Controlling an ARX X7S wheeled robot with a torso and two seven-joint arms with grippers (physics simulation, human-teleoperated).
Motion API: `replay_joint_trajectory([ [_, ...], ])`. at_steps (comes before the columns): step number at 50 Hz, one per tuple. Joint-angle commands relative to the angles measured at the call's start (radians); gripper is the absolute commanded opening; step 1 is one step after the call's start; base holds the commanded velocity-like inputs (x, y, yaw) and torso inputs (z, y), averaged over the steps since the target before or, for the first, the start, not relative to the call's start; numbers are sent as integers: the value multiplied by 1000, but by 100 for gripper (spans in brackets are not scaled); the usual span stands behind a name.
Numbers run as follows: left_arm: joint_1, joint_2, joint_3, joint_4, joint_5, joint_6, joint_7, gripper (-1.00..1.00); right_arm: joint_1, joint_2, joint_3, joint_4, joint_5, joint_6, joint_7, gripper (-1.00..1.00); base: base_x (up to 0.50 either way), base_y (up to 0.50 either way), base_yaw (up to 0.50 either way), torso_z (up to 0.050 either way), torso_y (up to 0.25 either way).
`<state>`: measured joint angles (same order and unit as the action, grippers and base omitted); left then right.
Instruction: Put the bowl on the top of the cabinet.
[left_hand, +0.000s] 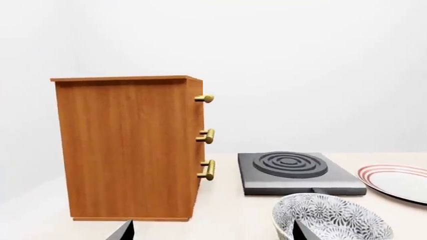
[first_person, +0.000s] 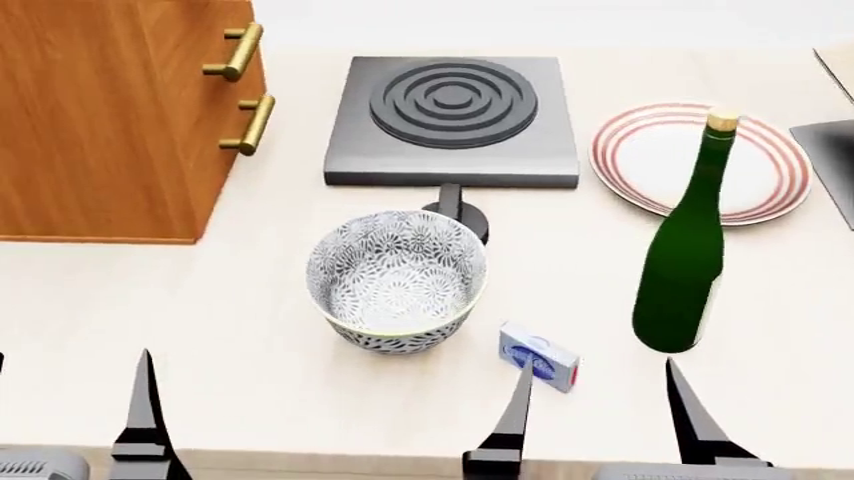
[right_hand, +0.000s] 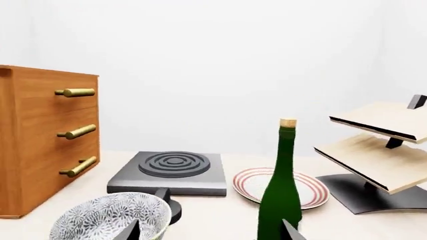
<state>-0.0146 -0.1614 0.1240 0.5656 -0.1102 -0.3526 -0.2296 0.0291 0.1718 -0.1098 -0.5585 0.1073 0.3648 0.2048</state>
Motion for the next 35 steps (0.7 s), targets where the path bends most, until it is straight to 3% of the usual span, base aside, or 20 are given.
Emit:
replay_joint_trajectory([
  [1, 4, -8, 4, 8, -7, 1, -10, 100, 2, 6, -9, 3, 2, -3, 9, 100, 0, 500, 0, 0, 0],
  [16, 1, -18, 10, 2, -16, 5, -21, 100, 2, 15, -19, 6, 10, -2, 19, 100, 0, 492, 0, 0, 0],
  [35, 16, -29, 15, 10, -28, 21, -34, 100, -1, 26, -24, 12, 48, -17, 30, 100, 0, 165, 0, 0, 0],
])
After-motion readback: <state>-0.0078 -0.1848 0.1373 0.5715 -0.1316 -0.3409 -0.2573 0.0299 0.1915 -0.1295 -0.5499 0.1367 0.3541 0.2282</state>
